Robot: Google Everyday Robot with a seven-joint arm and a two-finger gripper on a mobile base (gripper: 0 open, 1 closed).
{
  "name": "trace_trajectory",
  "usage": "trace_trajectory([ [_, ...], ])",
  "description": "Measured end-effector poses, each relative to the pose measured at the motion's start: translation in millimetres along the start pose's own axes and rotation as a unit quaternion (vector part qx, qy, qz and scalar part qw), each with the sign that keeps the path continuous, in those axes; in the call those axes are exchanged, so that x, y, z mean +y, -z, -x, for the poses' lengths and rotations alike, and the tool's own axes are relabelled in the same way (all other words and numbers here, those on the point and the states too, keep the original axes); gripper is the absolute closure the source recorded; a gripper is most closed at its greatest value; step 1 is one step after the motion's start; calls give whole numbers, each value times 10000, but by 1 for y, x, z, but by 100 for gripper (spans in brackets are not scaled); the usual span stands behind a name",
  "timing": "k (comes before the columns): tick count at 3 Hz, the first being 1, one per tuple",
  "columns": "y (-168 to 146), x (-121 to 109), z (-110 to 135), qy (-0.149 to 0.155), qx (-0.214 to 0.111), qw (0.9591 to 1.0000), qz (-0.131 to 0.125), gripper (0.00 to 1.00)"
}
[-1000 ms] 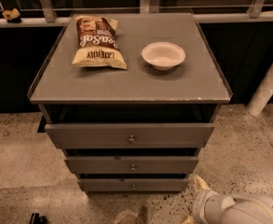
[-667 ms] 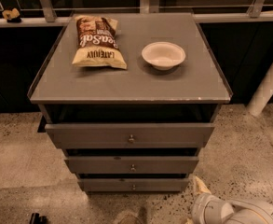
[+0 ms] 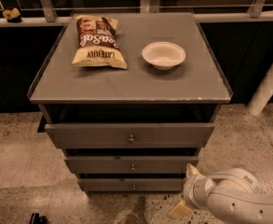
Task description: Open middle drawer
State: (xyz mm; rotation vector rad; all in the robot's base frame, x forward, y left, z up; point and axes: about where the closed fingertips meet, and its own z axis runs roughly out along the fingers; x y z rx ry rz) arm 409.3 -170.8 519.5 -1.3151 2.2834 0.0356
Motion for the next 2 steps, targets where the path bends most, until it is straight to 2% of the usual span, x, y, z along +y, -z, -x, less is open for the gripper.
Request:
trace_trajectory([
  [2, 1, 1, -6, 99, 33, 9999, -16, 0],
])
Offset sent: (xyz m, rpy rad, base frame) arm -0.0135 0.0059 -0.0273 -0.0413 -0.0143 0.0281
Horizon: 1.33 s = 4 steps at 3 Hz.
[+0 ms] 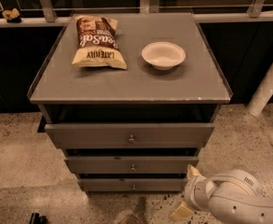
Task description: Open middle drawer
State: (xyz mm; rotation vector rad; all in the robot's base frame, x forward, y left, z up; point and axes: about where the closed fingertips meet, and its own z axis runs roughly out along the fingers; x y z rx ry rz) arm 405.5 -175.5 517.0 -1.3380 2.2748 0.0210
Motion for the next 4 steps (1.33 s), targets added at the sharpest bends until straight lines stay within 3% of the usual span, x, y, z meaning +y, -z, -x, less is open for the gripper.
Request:
trace_trajectory([
  [2, -28, -6, 7, 172, 184, 9997, 69, 0],
  [3, -55, 3, 22, 111, 376, 9992, 119, 0],
  [4, -93, 38, 35, 16, 548, 9981, 270, 0],
])
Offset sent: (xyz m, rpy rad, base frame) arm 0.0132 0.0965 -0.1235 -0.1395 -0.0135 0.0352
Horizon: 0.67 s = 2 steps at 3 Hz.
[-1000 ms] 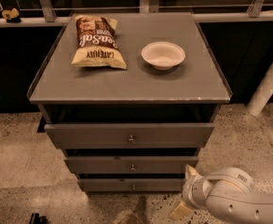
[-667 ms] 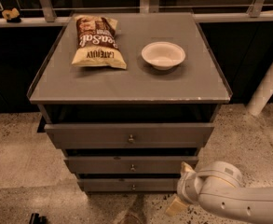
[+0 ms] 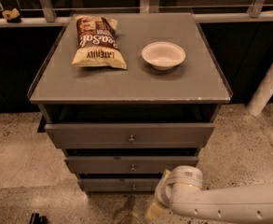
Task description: Open middle drawer
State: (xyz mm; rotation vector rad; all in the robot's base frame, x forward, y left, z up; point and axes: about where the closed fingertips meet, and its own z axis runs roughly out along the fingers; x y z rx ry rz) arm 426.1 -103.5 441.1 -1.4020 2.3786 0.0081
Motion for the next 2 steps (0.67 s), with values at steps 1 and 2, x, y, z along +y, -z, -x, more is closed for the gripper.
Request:
trace_trajectory([
  [1, -65, 25, -5, -699, -15, 9975, 45, 0],
  [2, -65, 25, -5, -698, -15, 9975, 45, 0],
])
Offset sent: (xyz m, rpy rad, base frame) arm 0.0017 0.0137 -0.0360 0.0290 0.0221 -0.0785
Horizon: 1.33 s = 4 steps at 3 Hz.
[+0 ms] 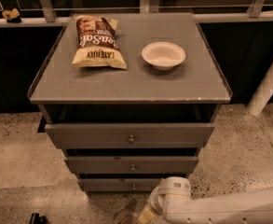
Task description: Open middle drawer
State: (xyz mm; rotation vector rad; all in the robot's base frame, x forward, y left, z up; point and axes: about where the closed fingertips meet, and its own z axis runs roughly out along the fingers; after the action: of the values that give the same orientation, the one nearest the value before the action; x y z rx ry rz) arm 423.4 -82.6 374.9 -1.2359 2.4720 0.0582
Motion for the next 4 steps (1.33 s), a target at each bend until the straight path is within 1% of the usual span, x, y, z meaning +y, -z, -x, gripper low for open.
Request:
trace_trajectory([
  [1, 4, -7, 2, 94, -84, 9996, -252, 0],
  [2, 14, -18, 10, 209, -271, 9959, -836, 0],
  [3, 11, -36, 25, 437, -385, 9880, -1427, 0],
  [4, -3, -56, 41, 597, -327, 9820, -1763, 0],
])
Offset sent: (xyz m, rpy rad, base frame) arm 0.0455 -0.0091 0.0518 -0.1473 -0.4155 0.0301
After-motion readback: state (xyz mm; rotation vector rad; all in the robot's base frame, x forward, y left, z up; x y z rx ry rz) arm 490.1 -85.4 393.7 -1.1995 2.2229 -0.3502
